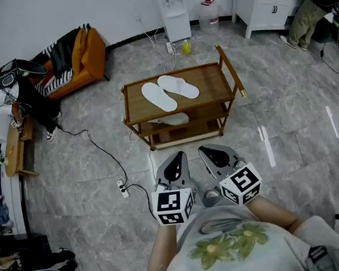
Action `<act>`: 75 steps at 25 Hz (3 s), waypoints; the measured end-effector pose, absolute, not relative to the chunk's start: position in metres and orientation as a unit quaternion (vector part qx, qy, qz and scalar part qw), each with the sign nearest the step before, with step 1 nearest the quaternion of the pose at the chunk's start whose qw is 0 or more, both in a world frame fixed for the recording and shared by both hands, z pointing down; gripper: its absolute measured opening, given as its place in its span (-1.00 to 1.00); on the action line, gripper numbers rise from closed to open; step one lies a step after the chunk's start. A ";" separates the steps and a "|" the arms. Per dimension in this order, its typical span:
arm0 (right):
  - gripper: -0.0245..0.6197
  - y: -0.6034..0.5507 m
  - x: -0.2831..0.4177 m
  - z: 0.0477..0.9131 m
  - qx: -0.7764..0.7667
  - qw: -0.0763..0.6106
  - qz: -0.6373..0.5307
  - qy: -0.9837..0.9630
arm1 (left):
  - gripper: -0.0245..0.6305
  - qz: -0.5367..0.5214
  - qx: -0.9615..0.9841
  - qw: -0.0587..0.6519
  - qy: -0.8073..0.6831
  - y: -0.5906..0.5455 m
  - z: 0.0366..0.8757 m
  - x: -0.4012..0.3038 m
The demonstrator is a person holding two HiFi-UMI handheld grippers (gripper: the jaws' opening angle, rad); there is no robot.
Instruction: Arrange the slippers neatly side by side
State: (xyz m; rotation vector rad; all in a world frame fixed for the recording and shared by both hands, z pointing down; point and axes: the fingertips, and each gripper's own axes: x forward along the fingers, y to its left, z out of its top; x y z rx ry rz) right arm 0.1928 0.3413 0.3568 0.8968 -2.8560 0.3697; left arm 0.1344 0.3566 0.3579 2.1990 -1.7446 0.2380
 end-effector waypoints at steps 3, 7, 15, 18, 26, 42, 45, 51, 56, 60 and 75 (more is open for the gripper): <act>-0.90 0.334 0.187 0.358 0.298 0.065 0.121 -0.945 | -0.88 0.083 0.770 0.164 -0.611 0.349 0.359 0.127; -0.90 0.318 0.183 0.360 0.304 0.061 0.122 -0.943 | -0.88 0.086 0.771 0.169 -0.608 0.334 0.364 0.121; -0.90 0.285 0.162 0.369 0.307 0.068 0.133 -0.940 | -0.88 0.083 0.772 0.179 -0.604 0.301 0.372 0.096; -0.90 0.270 0.150 0.370 0.306 0.071 0.132 -0.940 | -0.88 0.082 0.773 0.182 -0.602 0.286 0.374 0.083; -0.90 0.227 0.113 0.365 0.305 0.079 0.123 -0.941 | -0.88 0.075 0.777 0.186 -0.597 0.241 0.372 0.047; -0.90 0.179 0.055 0.378 0.331 0.100 0.122 -0.930 | -0.88 0.078 0.795 0.182 -0.573 0.188 0.374 -0.015; -0.90 0.176 0.046 0.384 0.332 0.104 0.119 -0.930 | -0.88 0.075 0.798 0.179 -0.571 0.184 0.377 -0.023; -0.90 0.167 0.036 0.384 0.333 0.111 0.113 -0.930 | -0.88 0.073 0.799 0.188 -0.566 0.175 0.380 -0.033; -0.90 0.150 0.036 0.379 0.328 0.113 0.111 -0.931 | -0.88 0.075 0.804 0.189 -0.559 0.159 0.377 -0.030; -0.81 0.141 0.038 0.390 0.325 0.122 0.118 -0.930 | -0.88 0.086 0.807 0.197 -0.550 0.153 0.389 -0.025; -0.39 0.069 0.046 0.423 0.310 0.179 0.135 -0.924 | -0.88 0.120 0.797 0.222 -0.549 0.089 0.410 -0.034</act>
